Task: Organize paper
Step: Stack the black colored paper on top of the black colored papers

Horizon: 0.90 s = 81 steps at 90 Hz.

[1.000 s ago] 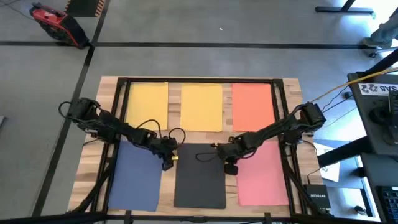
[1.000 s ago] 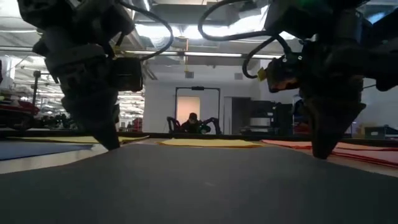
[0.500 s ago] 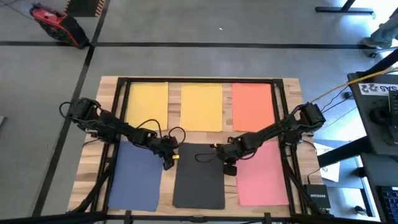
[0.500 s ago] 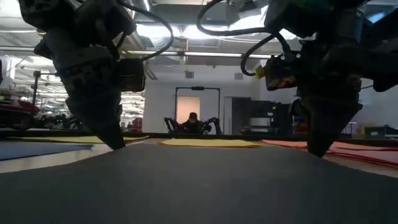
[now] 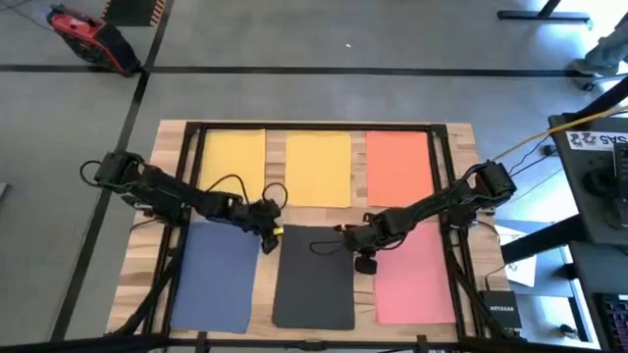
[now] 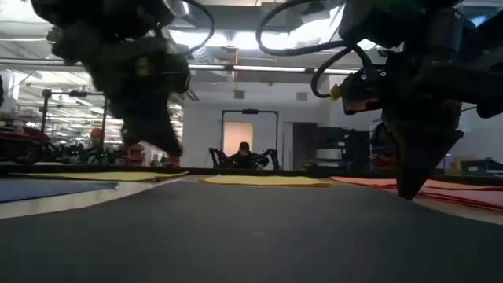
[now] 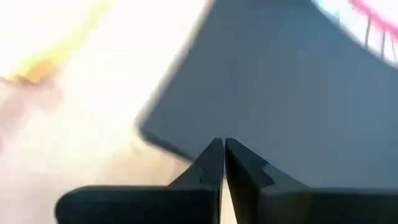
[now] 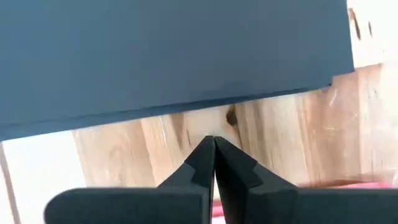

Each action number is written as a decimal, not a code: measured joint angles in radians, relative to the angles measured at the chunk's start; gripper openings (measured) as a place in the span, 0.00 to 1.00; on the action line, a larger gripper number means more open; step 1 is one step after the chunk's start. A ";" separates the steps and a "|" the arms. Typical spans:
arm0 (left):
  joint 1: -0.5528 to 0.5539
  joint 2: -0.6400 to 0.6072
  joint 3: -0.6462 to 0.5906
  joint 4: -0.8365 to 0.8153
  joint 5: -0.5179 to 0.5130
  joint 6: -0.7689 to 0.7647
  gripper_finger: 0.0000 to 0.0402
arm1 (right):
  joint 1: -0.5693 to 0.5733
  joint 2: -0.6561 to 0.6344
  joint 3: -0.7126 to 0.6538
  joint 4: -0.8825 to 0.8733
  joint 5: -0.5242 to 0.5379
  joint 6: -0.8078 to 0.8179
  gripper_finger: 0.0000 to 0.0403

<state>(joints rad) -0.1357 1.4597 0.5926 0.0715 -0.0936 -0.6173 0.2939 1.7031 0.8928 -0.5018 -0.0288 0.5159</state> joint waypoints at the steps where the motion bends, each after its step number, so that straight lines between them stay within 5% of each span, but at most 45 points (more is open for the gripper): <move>1: 0.008 0.001 0.000 -0.001 -0.001 0.007 0.00 | 0.000 0.000 0.000 0.000 0.000 0.000 0.00; 32: 0.170 0.124 0.000 0.111 0.043 0.136 0.00 | 0.000 -0.002 0.000 0.000 0.021 0.002 0.00; 81: 0.073 0.172 0.000 0.128 0.093 0.060 0.00 | 0.000 -0.003 0.001 -0.007 0.020 0.002 0.00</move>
<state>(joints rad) -0.0622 1.6318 0.5922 0.1997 -0.0009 -0.5570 0.2939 1.6997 0.8936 -0.5084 -0.0090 0.5182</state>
